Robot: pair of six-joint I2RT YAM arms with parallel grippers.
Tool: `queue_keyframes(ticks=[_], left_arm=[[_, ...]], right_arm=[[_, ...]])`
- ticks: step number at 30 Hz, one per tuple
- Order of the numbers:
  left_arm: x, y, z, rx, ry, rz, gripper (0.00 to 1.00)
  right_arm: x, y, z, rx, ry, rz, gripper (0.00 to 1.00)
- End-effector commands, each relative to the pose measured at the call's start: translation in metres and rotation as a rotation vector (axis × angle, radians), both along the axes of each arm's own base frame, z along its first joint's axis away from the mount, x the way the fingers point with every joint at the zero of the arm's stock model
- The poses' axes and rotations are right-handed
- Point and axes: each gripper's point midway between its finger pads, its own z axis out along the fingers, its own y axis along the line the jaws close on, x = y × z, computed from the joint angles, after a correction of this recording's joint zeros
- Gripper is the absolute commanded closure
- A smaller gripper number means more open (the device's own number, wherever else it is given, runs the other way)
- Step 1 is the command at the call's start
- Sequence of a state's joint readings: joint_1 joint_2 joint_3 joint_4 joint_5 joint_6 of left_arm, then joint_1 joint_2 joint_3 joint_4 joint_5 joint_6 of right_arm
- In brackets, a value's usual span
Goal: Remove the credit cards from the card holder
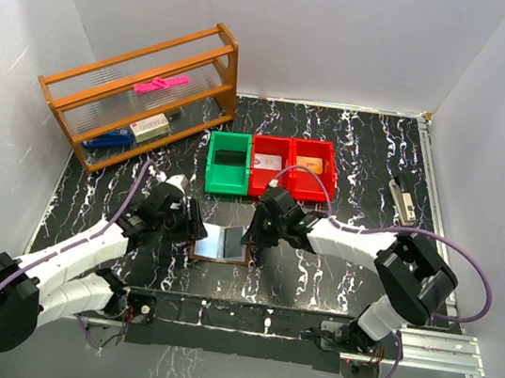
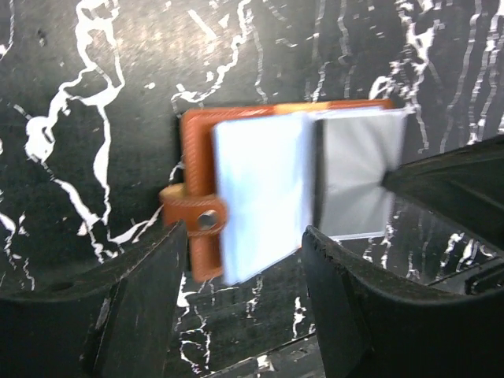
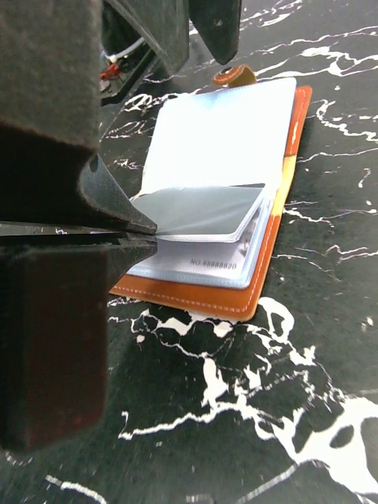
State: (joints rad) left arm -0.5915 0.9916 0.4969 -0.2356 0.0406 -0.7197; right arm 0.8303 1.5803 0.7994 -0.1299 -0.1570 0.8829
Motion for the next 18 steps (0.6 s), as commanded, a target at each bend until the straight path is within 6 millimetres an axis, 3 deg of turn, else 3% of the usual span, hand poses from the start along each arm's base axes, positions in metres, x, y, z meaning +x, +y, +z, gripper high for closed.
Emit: queue_keyframes(ticks=[1,4,10,18], left_arm=[[-0.014,0.014,-0.021,0.065,0.069,0.019,0.41],[-0.015,-0.004,-0.025,-0.012,0.073,-0.041,0.44],[-0.015,-0.025,-0.027,-0.089,0.081,-0.126,0.59],[-0.020,-0.031,-0.029,-0.121,0.100,-0.156,0.72]], right_arm=[[0.023,-0.009,0.034,-0.064,-0.123,-0.021,1.00],[0.023,-0.010,0.039,-0.081,-0.120,-0.012,1.00],[0.020,0.008,0.050,-0.019,-0.101,0.035,0.95],[0.018,0.061,0.060,0.162,-0.070,0.132,0.77]])
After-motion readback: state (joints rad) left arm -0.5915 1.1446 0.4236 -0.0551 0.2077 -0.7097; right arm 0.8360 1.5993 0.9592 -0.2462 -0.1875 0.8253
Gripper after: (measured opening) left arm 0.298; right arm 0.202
